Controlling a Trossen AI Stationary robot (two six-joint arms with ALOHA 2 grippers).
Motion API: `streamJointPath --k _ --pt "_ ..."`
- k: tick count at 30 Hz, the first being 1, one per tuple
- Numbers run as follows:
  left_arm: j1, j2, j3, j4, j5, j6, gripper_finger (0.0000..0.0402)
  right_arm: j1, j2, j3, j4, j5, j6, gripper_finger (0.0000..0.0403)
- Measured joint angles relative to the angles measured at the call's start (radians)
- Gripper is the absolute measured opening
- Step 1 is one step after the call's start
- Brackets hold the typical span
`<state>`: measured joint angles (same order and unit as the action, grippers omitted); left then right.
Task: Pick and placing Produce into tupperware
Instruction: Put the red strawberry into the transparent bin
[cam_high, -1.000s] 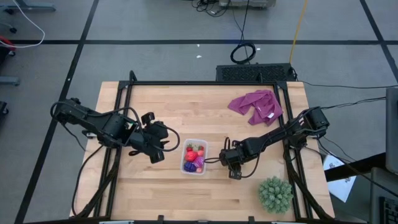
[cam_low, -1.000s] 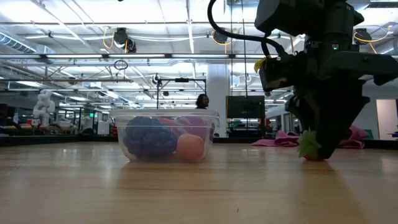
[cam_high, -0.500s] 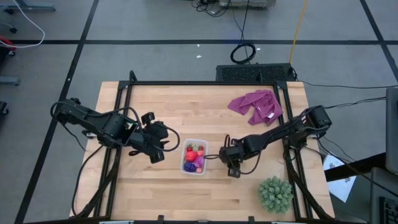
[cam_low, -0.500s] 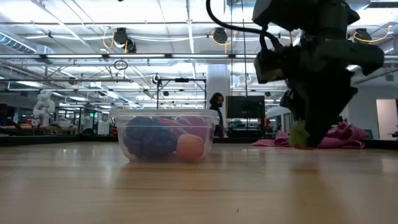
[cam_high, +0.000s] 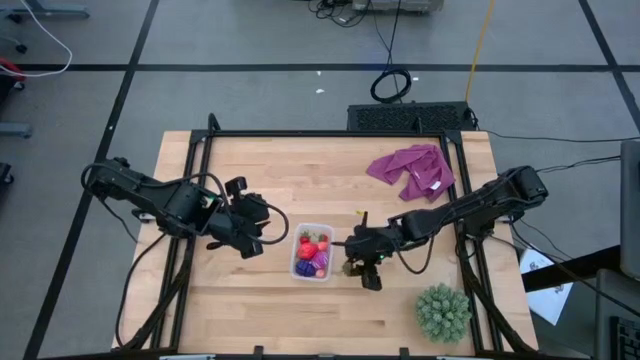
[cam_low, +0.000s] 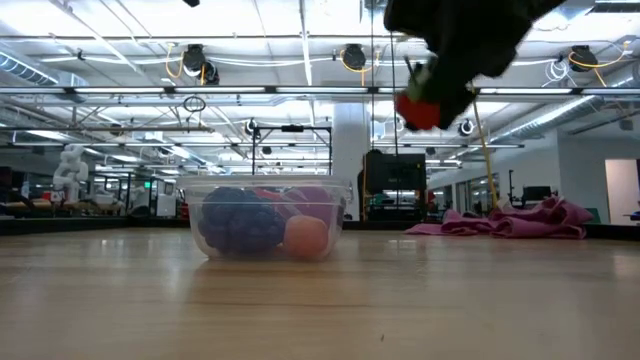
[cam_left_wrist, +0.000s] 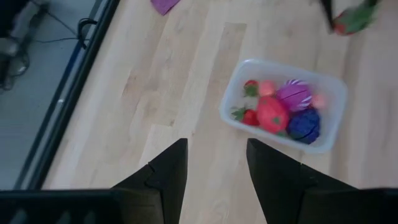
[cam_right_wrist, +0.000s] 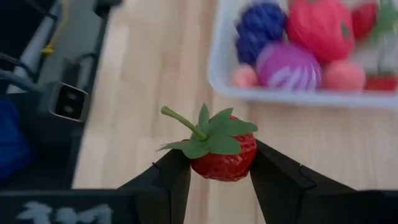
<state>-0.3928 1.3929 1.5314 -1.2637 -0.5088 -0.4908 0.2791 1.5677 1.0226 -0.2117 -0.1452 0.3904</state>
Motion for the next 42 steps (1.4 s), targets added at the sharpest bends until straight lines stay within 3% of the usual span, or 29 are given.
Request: streamJointPath --k 8,17,33,42 --pt "0.018 0.0 0.0 -0.101 -0.024 -0.025 0.017 -0.05 0.026 0.139 0.009 -0.013 -0.155 0.0141" --pt "0.063 0.0 0.0 -0.142 -0.025 -0.017 0.017 -0.147 0.177 0.296 -0.01 -0.016 -0.281 0.0141" --pt "0.073 0.0 0.0 -0.147 -0.026 -0.008 0.017 -0.214 0.366 0.304 -0.06 -0.022 -0.276 0.0141" --pt "0.073 0.0 0.0 -0.146 -0.043 -0.002 0.017 -0.214 0.384 0.304 -0.062 -0.023 -0.279 0.0141"
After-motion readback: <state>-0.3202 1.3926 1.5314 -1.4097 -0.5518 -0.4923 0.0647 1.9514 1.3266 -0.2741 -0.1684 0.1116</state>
